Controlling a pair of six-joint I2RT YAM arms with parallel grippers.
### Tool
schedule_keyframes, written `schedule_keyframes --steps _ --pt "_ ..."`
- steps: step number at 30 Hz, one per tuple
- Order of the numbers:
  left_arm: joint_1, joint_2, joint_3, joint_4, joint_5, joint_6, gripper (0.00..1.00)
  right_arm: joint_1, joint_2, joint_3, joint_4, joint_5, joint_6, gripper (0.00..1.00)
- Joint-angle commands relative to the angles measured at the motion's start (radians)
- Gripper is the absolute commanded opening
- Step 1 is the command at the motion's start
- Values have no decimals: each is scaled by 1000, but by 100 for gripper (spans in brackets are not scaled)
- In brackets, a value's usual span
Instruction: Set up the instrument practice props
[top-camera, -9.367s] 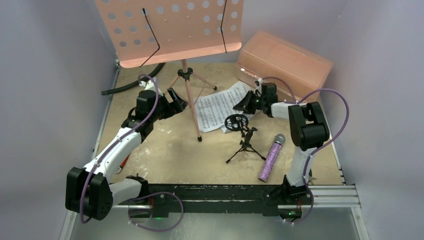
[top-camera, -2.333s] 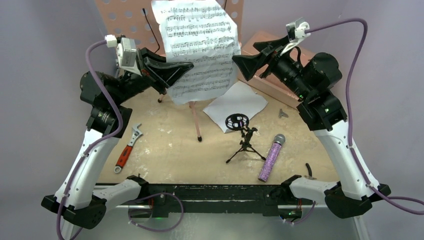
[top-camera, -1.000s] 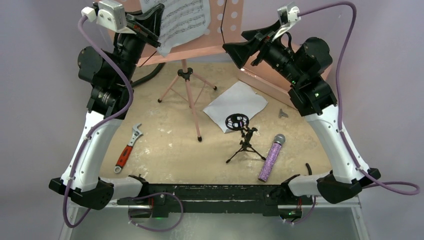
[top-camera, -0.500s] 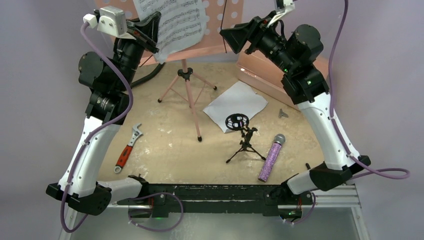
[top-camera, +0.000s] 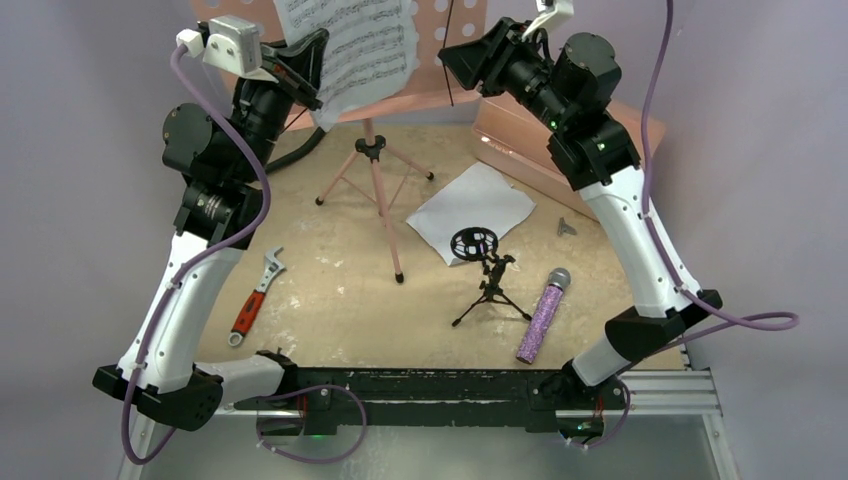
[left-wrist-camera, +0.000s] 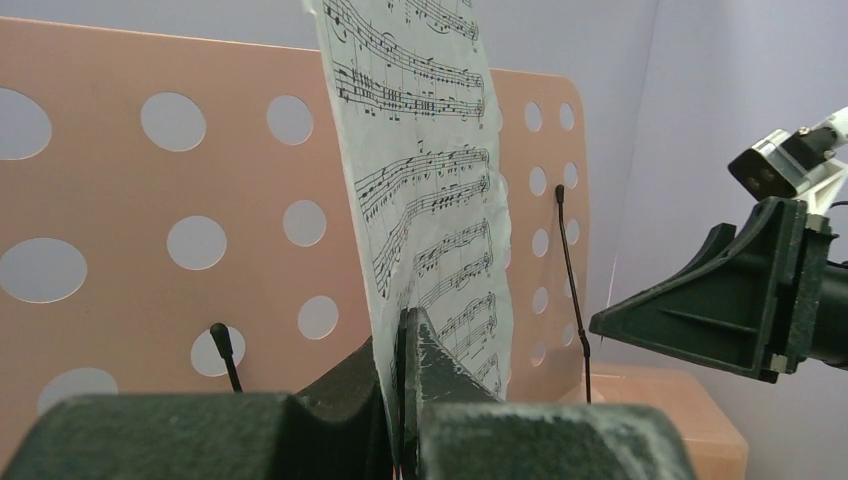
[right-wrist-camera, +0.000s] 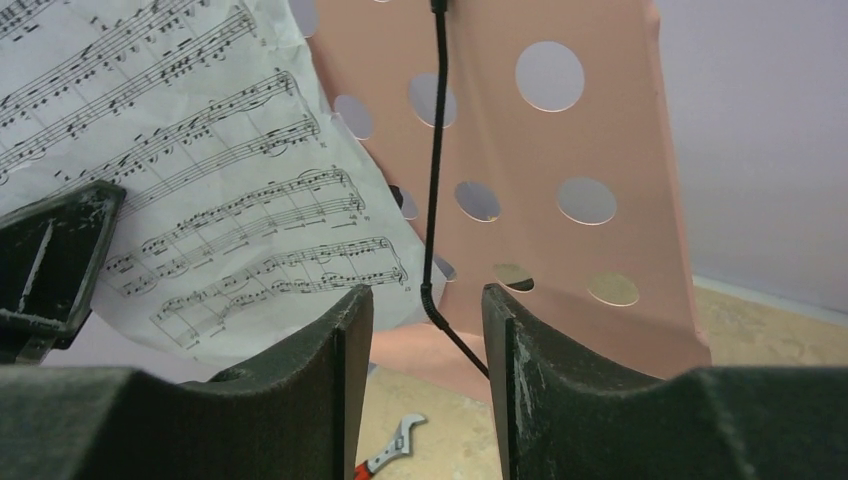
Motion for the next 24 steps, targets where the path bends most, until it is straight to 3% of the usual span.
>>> schedule_keyframes --steps 1,7,21,24 --pt "-2 -3 -3 29 28 -11 0 3 22 66 23 1 40 45" --pt "-2 4 -3 41 32 -33 0 2 61 113 22 -16 59 35" --pt "-2 38 18 46 74 -62 0 2 95 151 41 -21 62 26" --pt "-2 41 21 54 81 -62 0 2 97 153 43 -26 63 19"
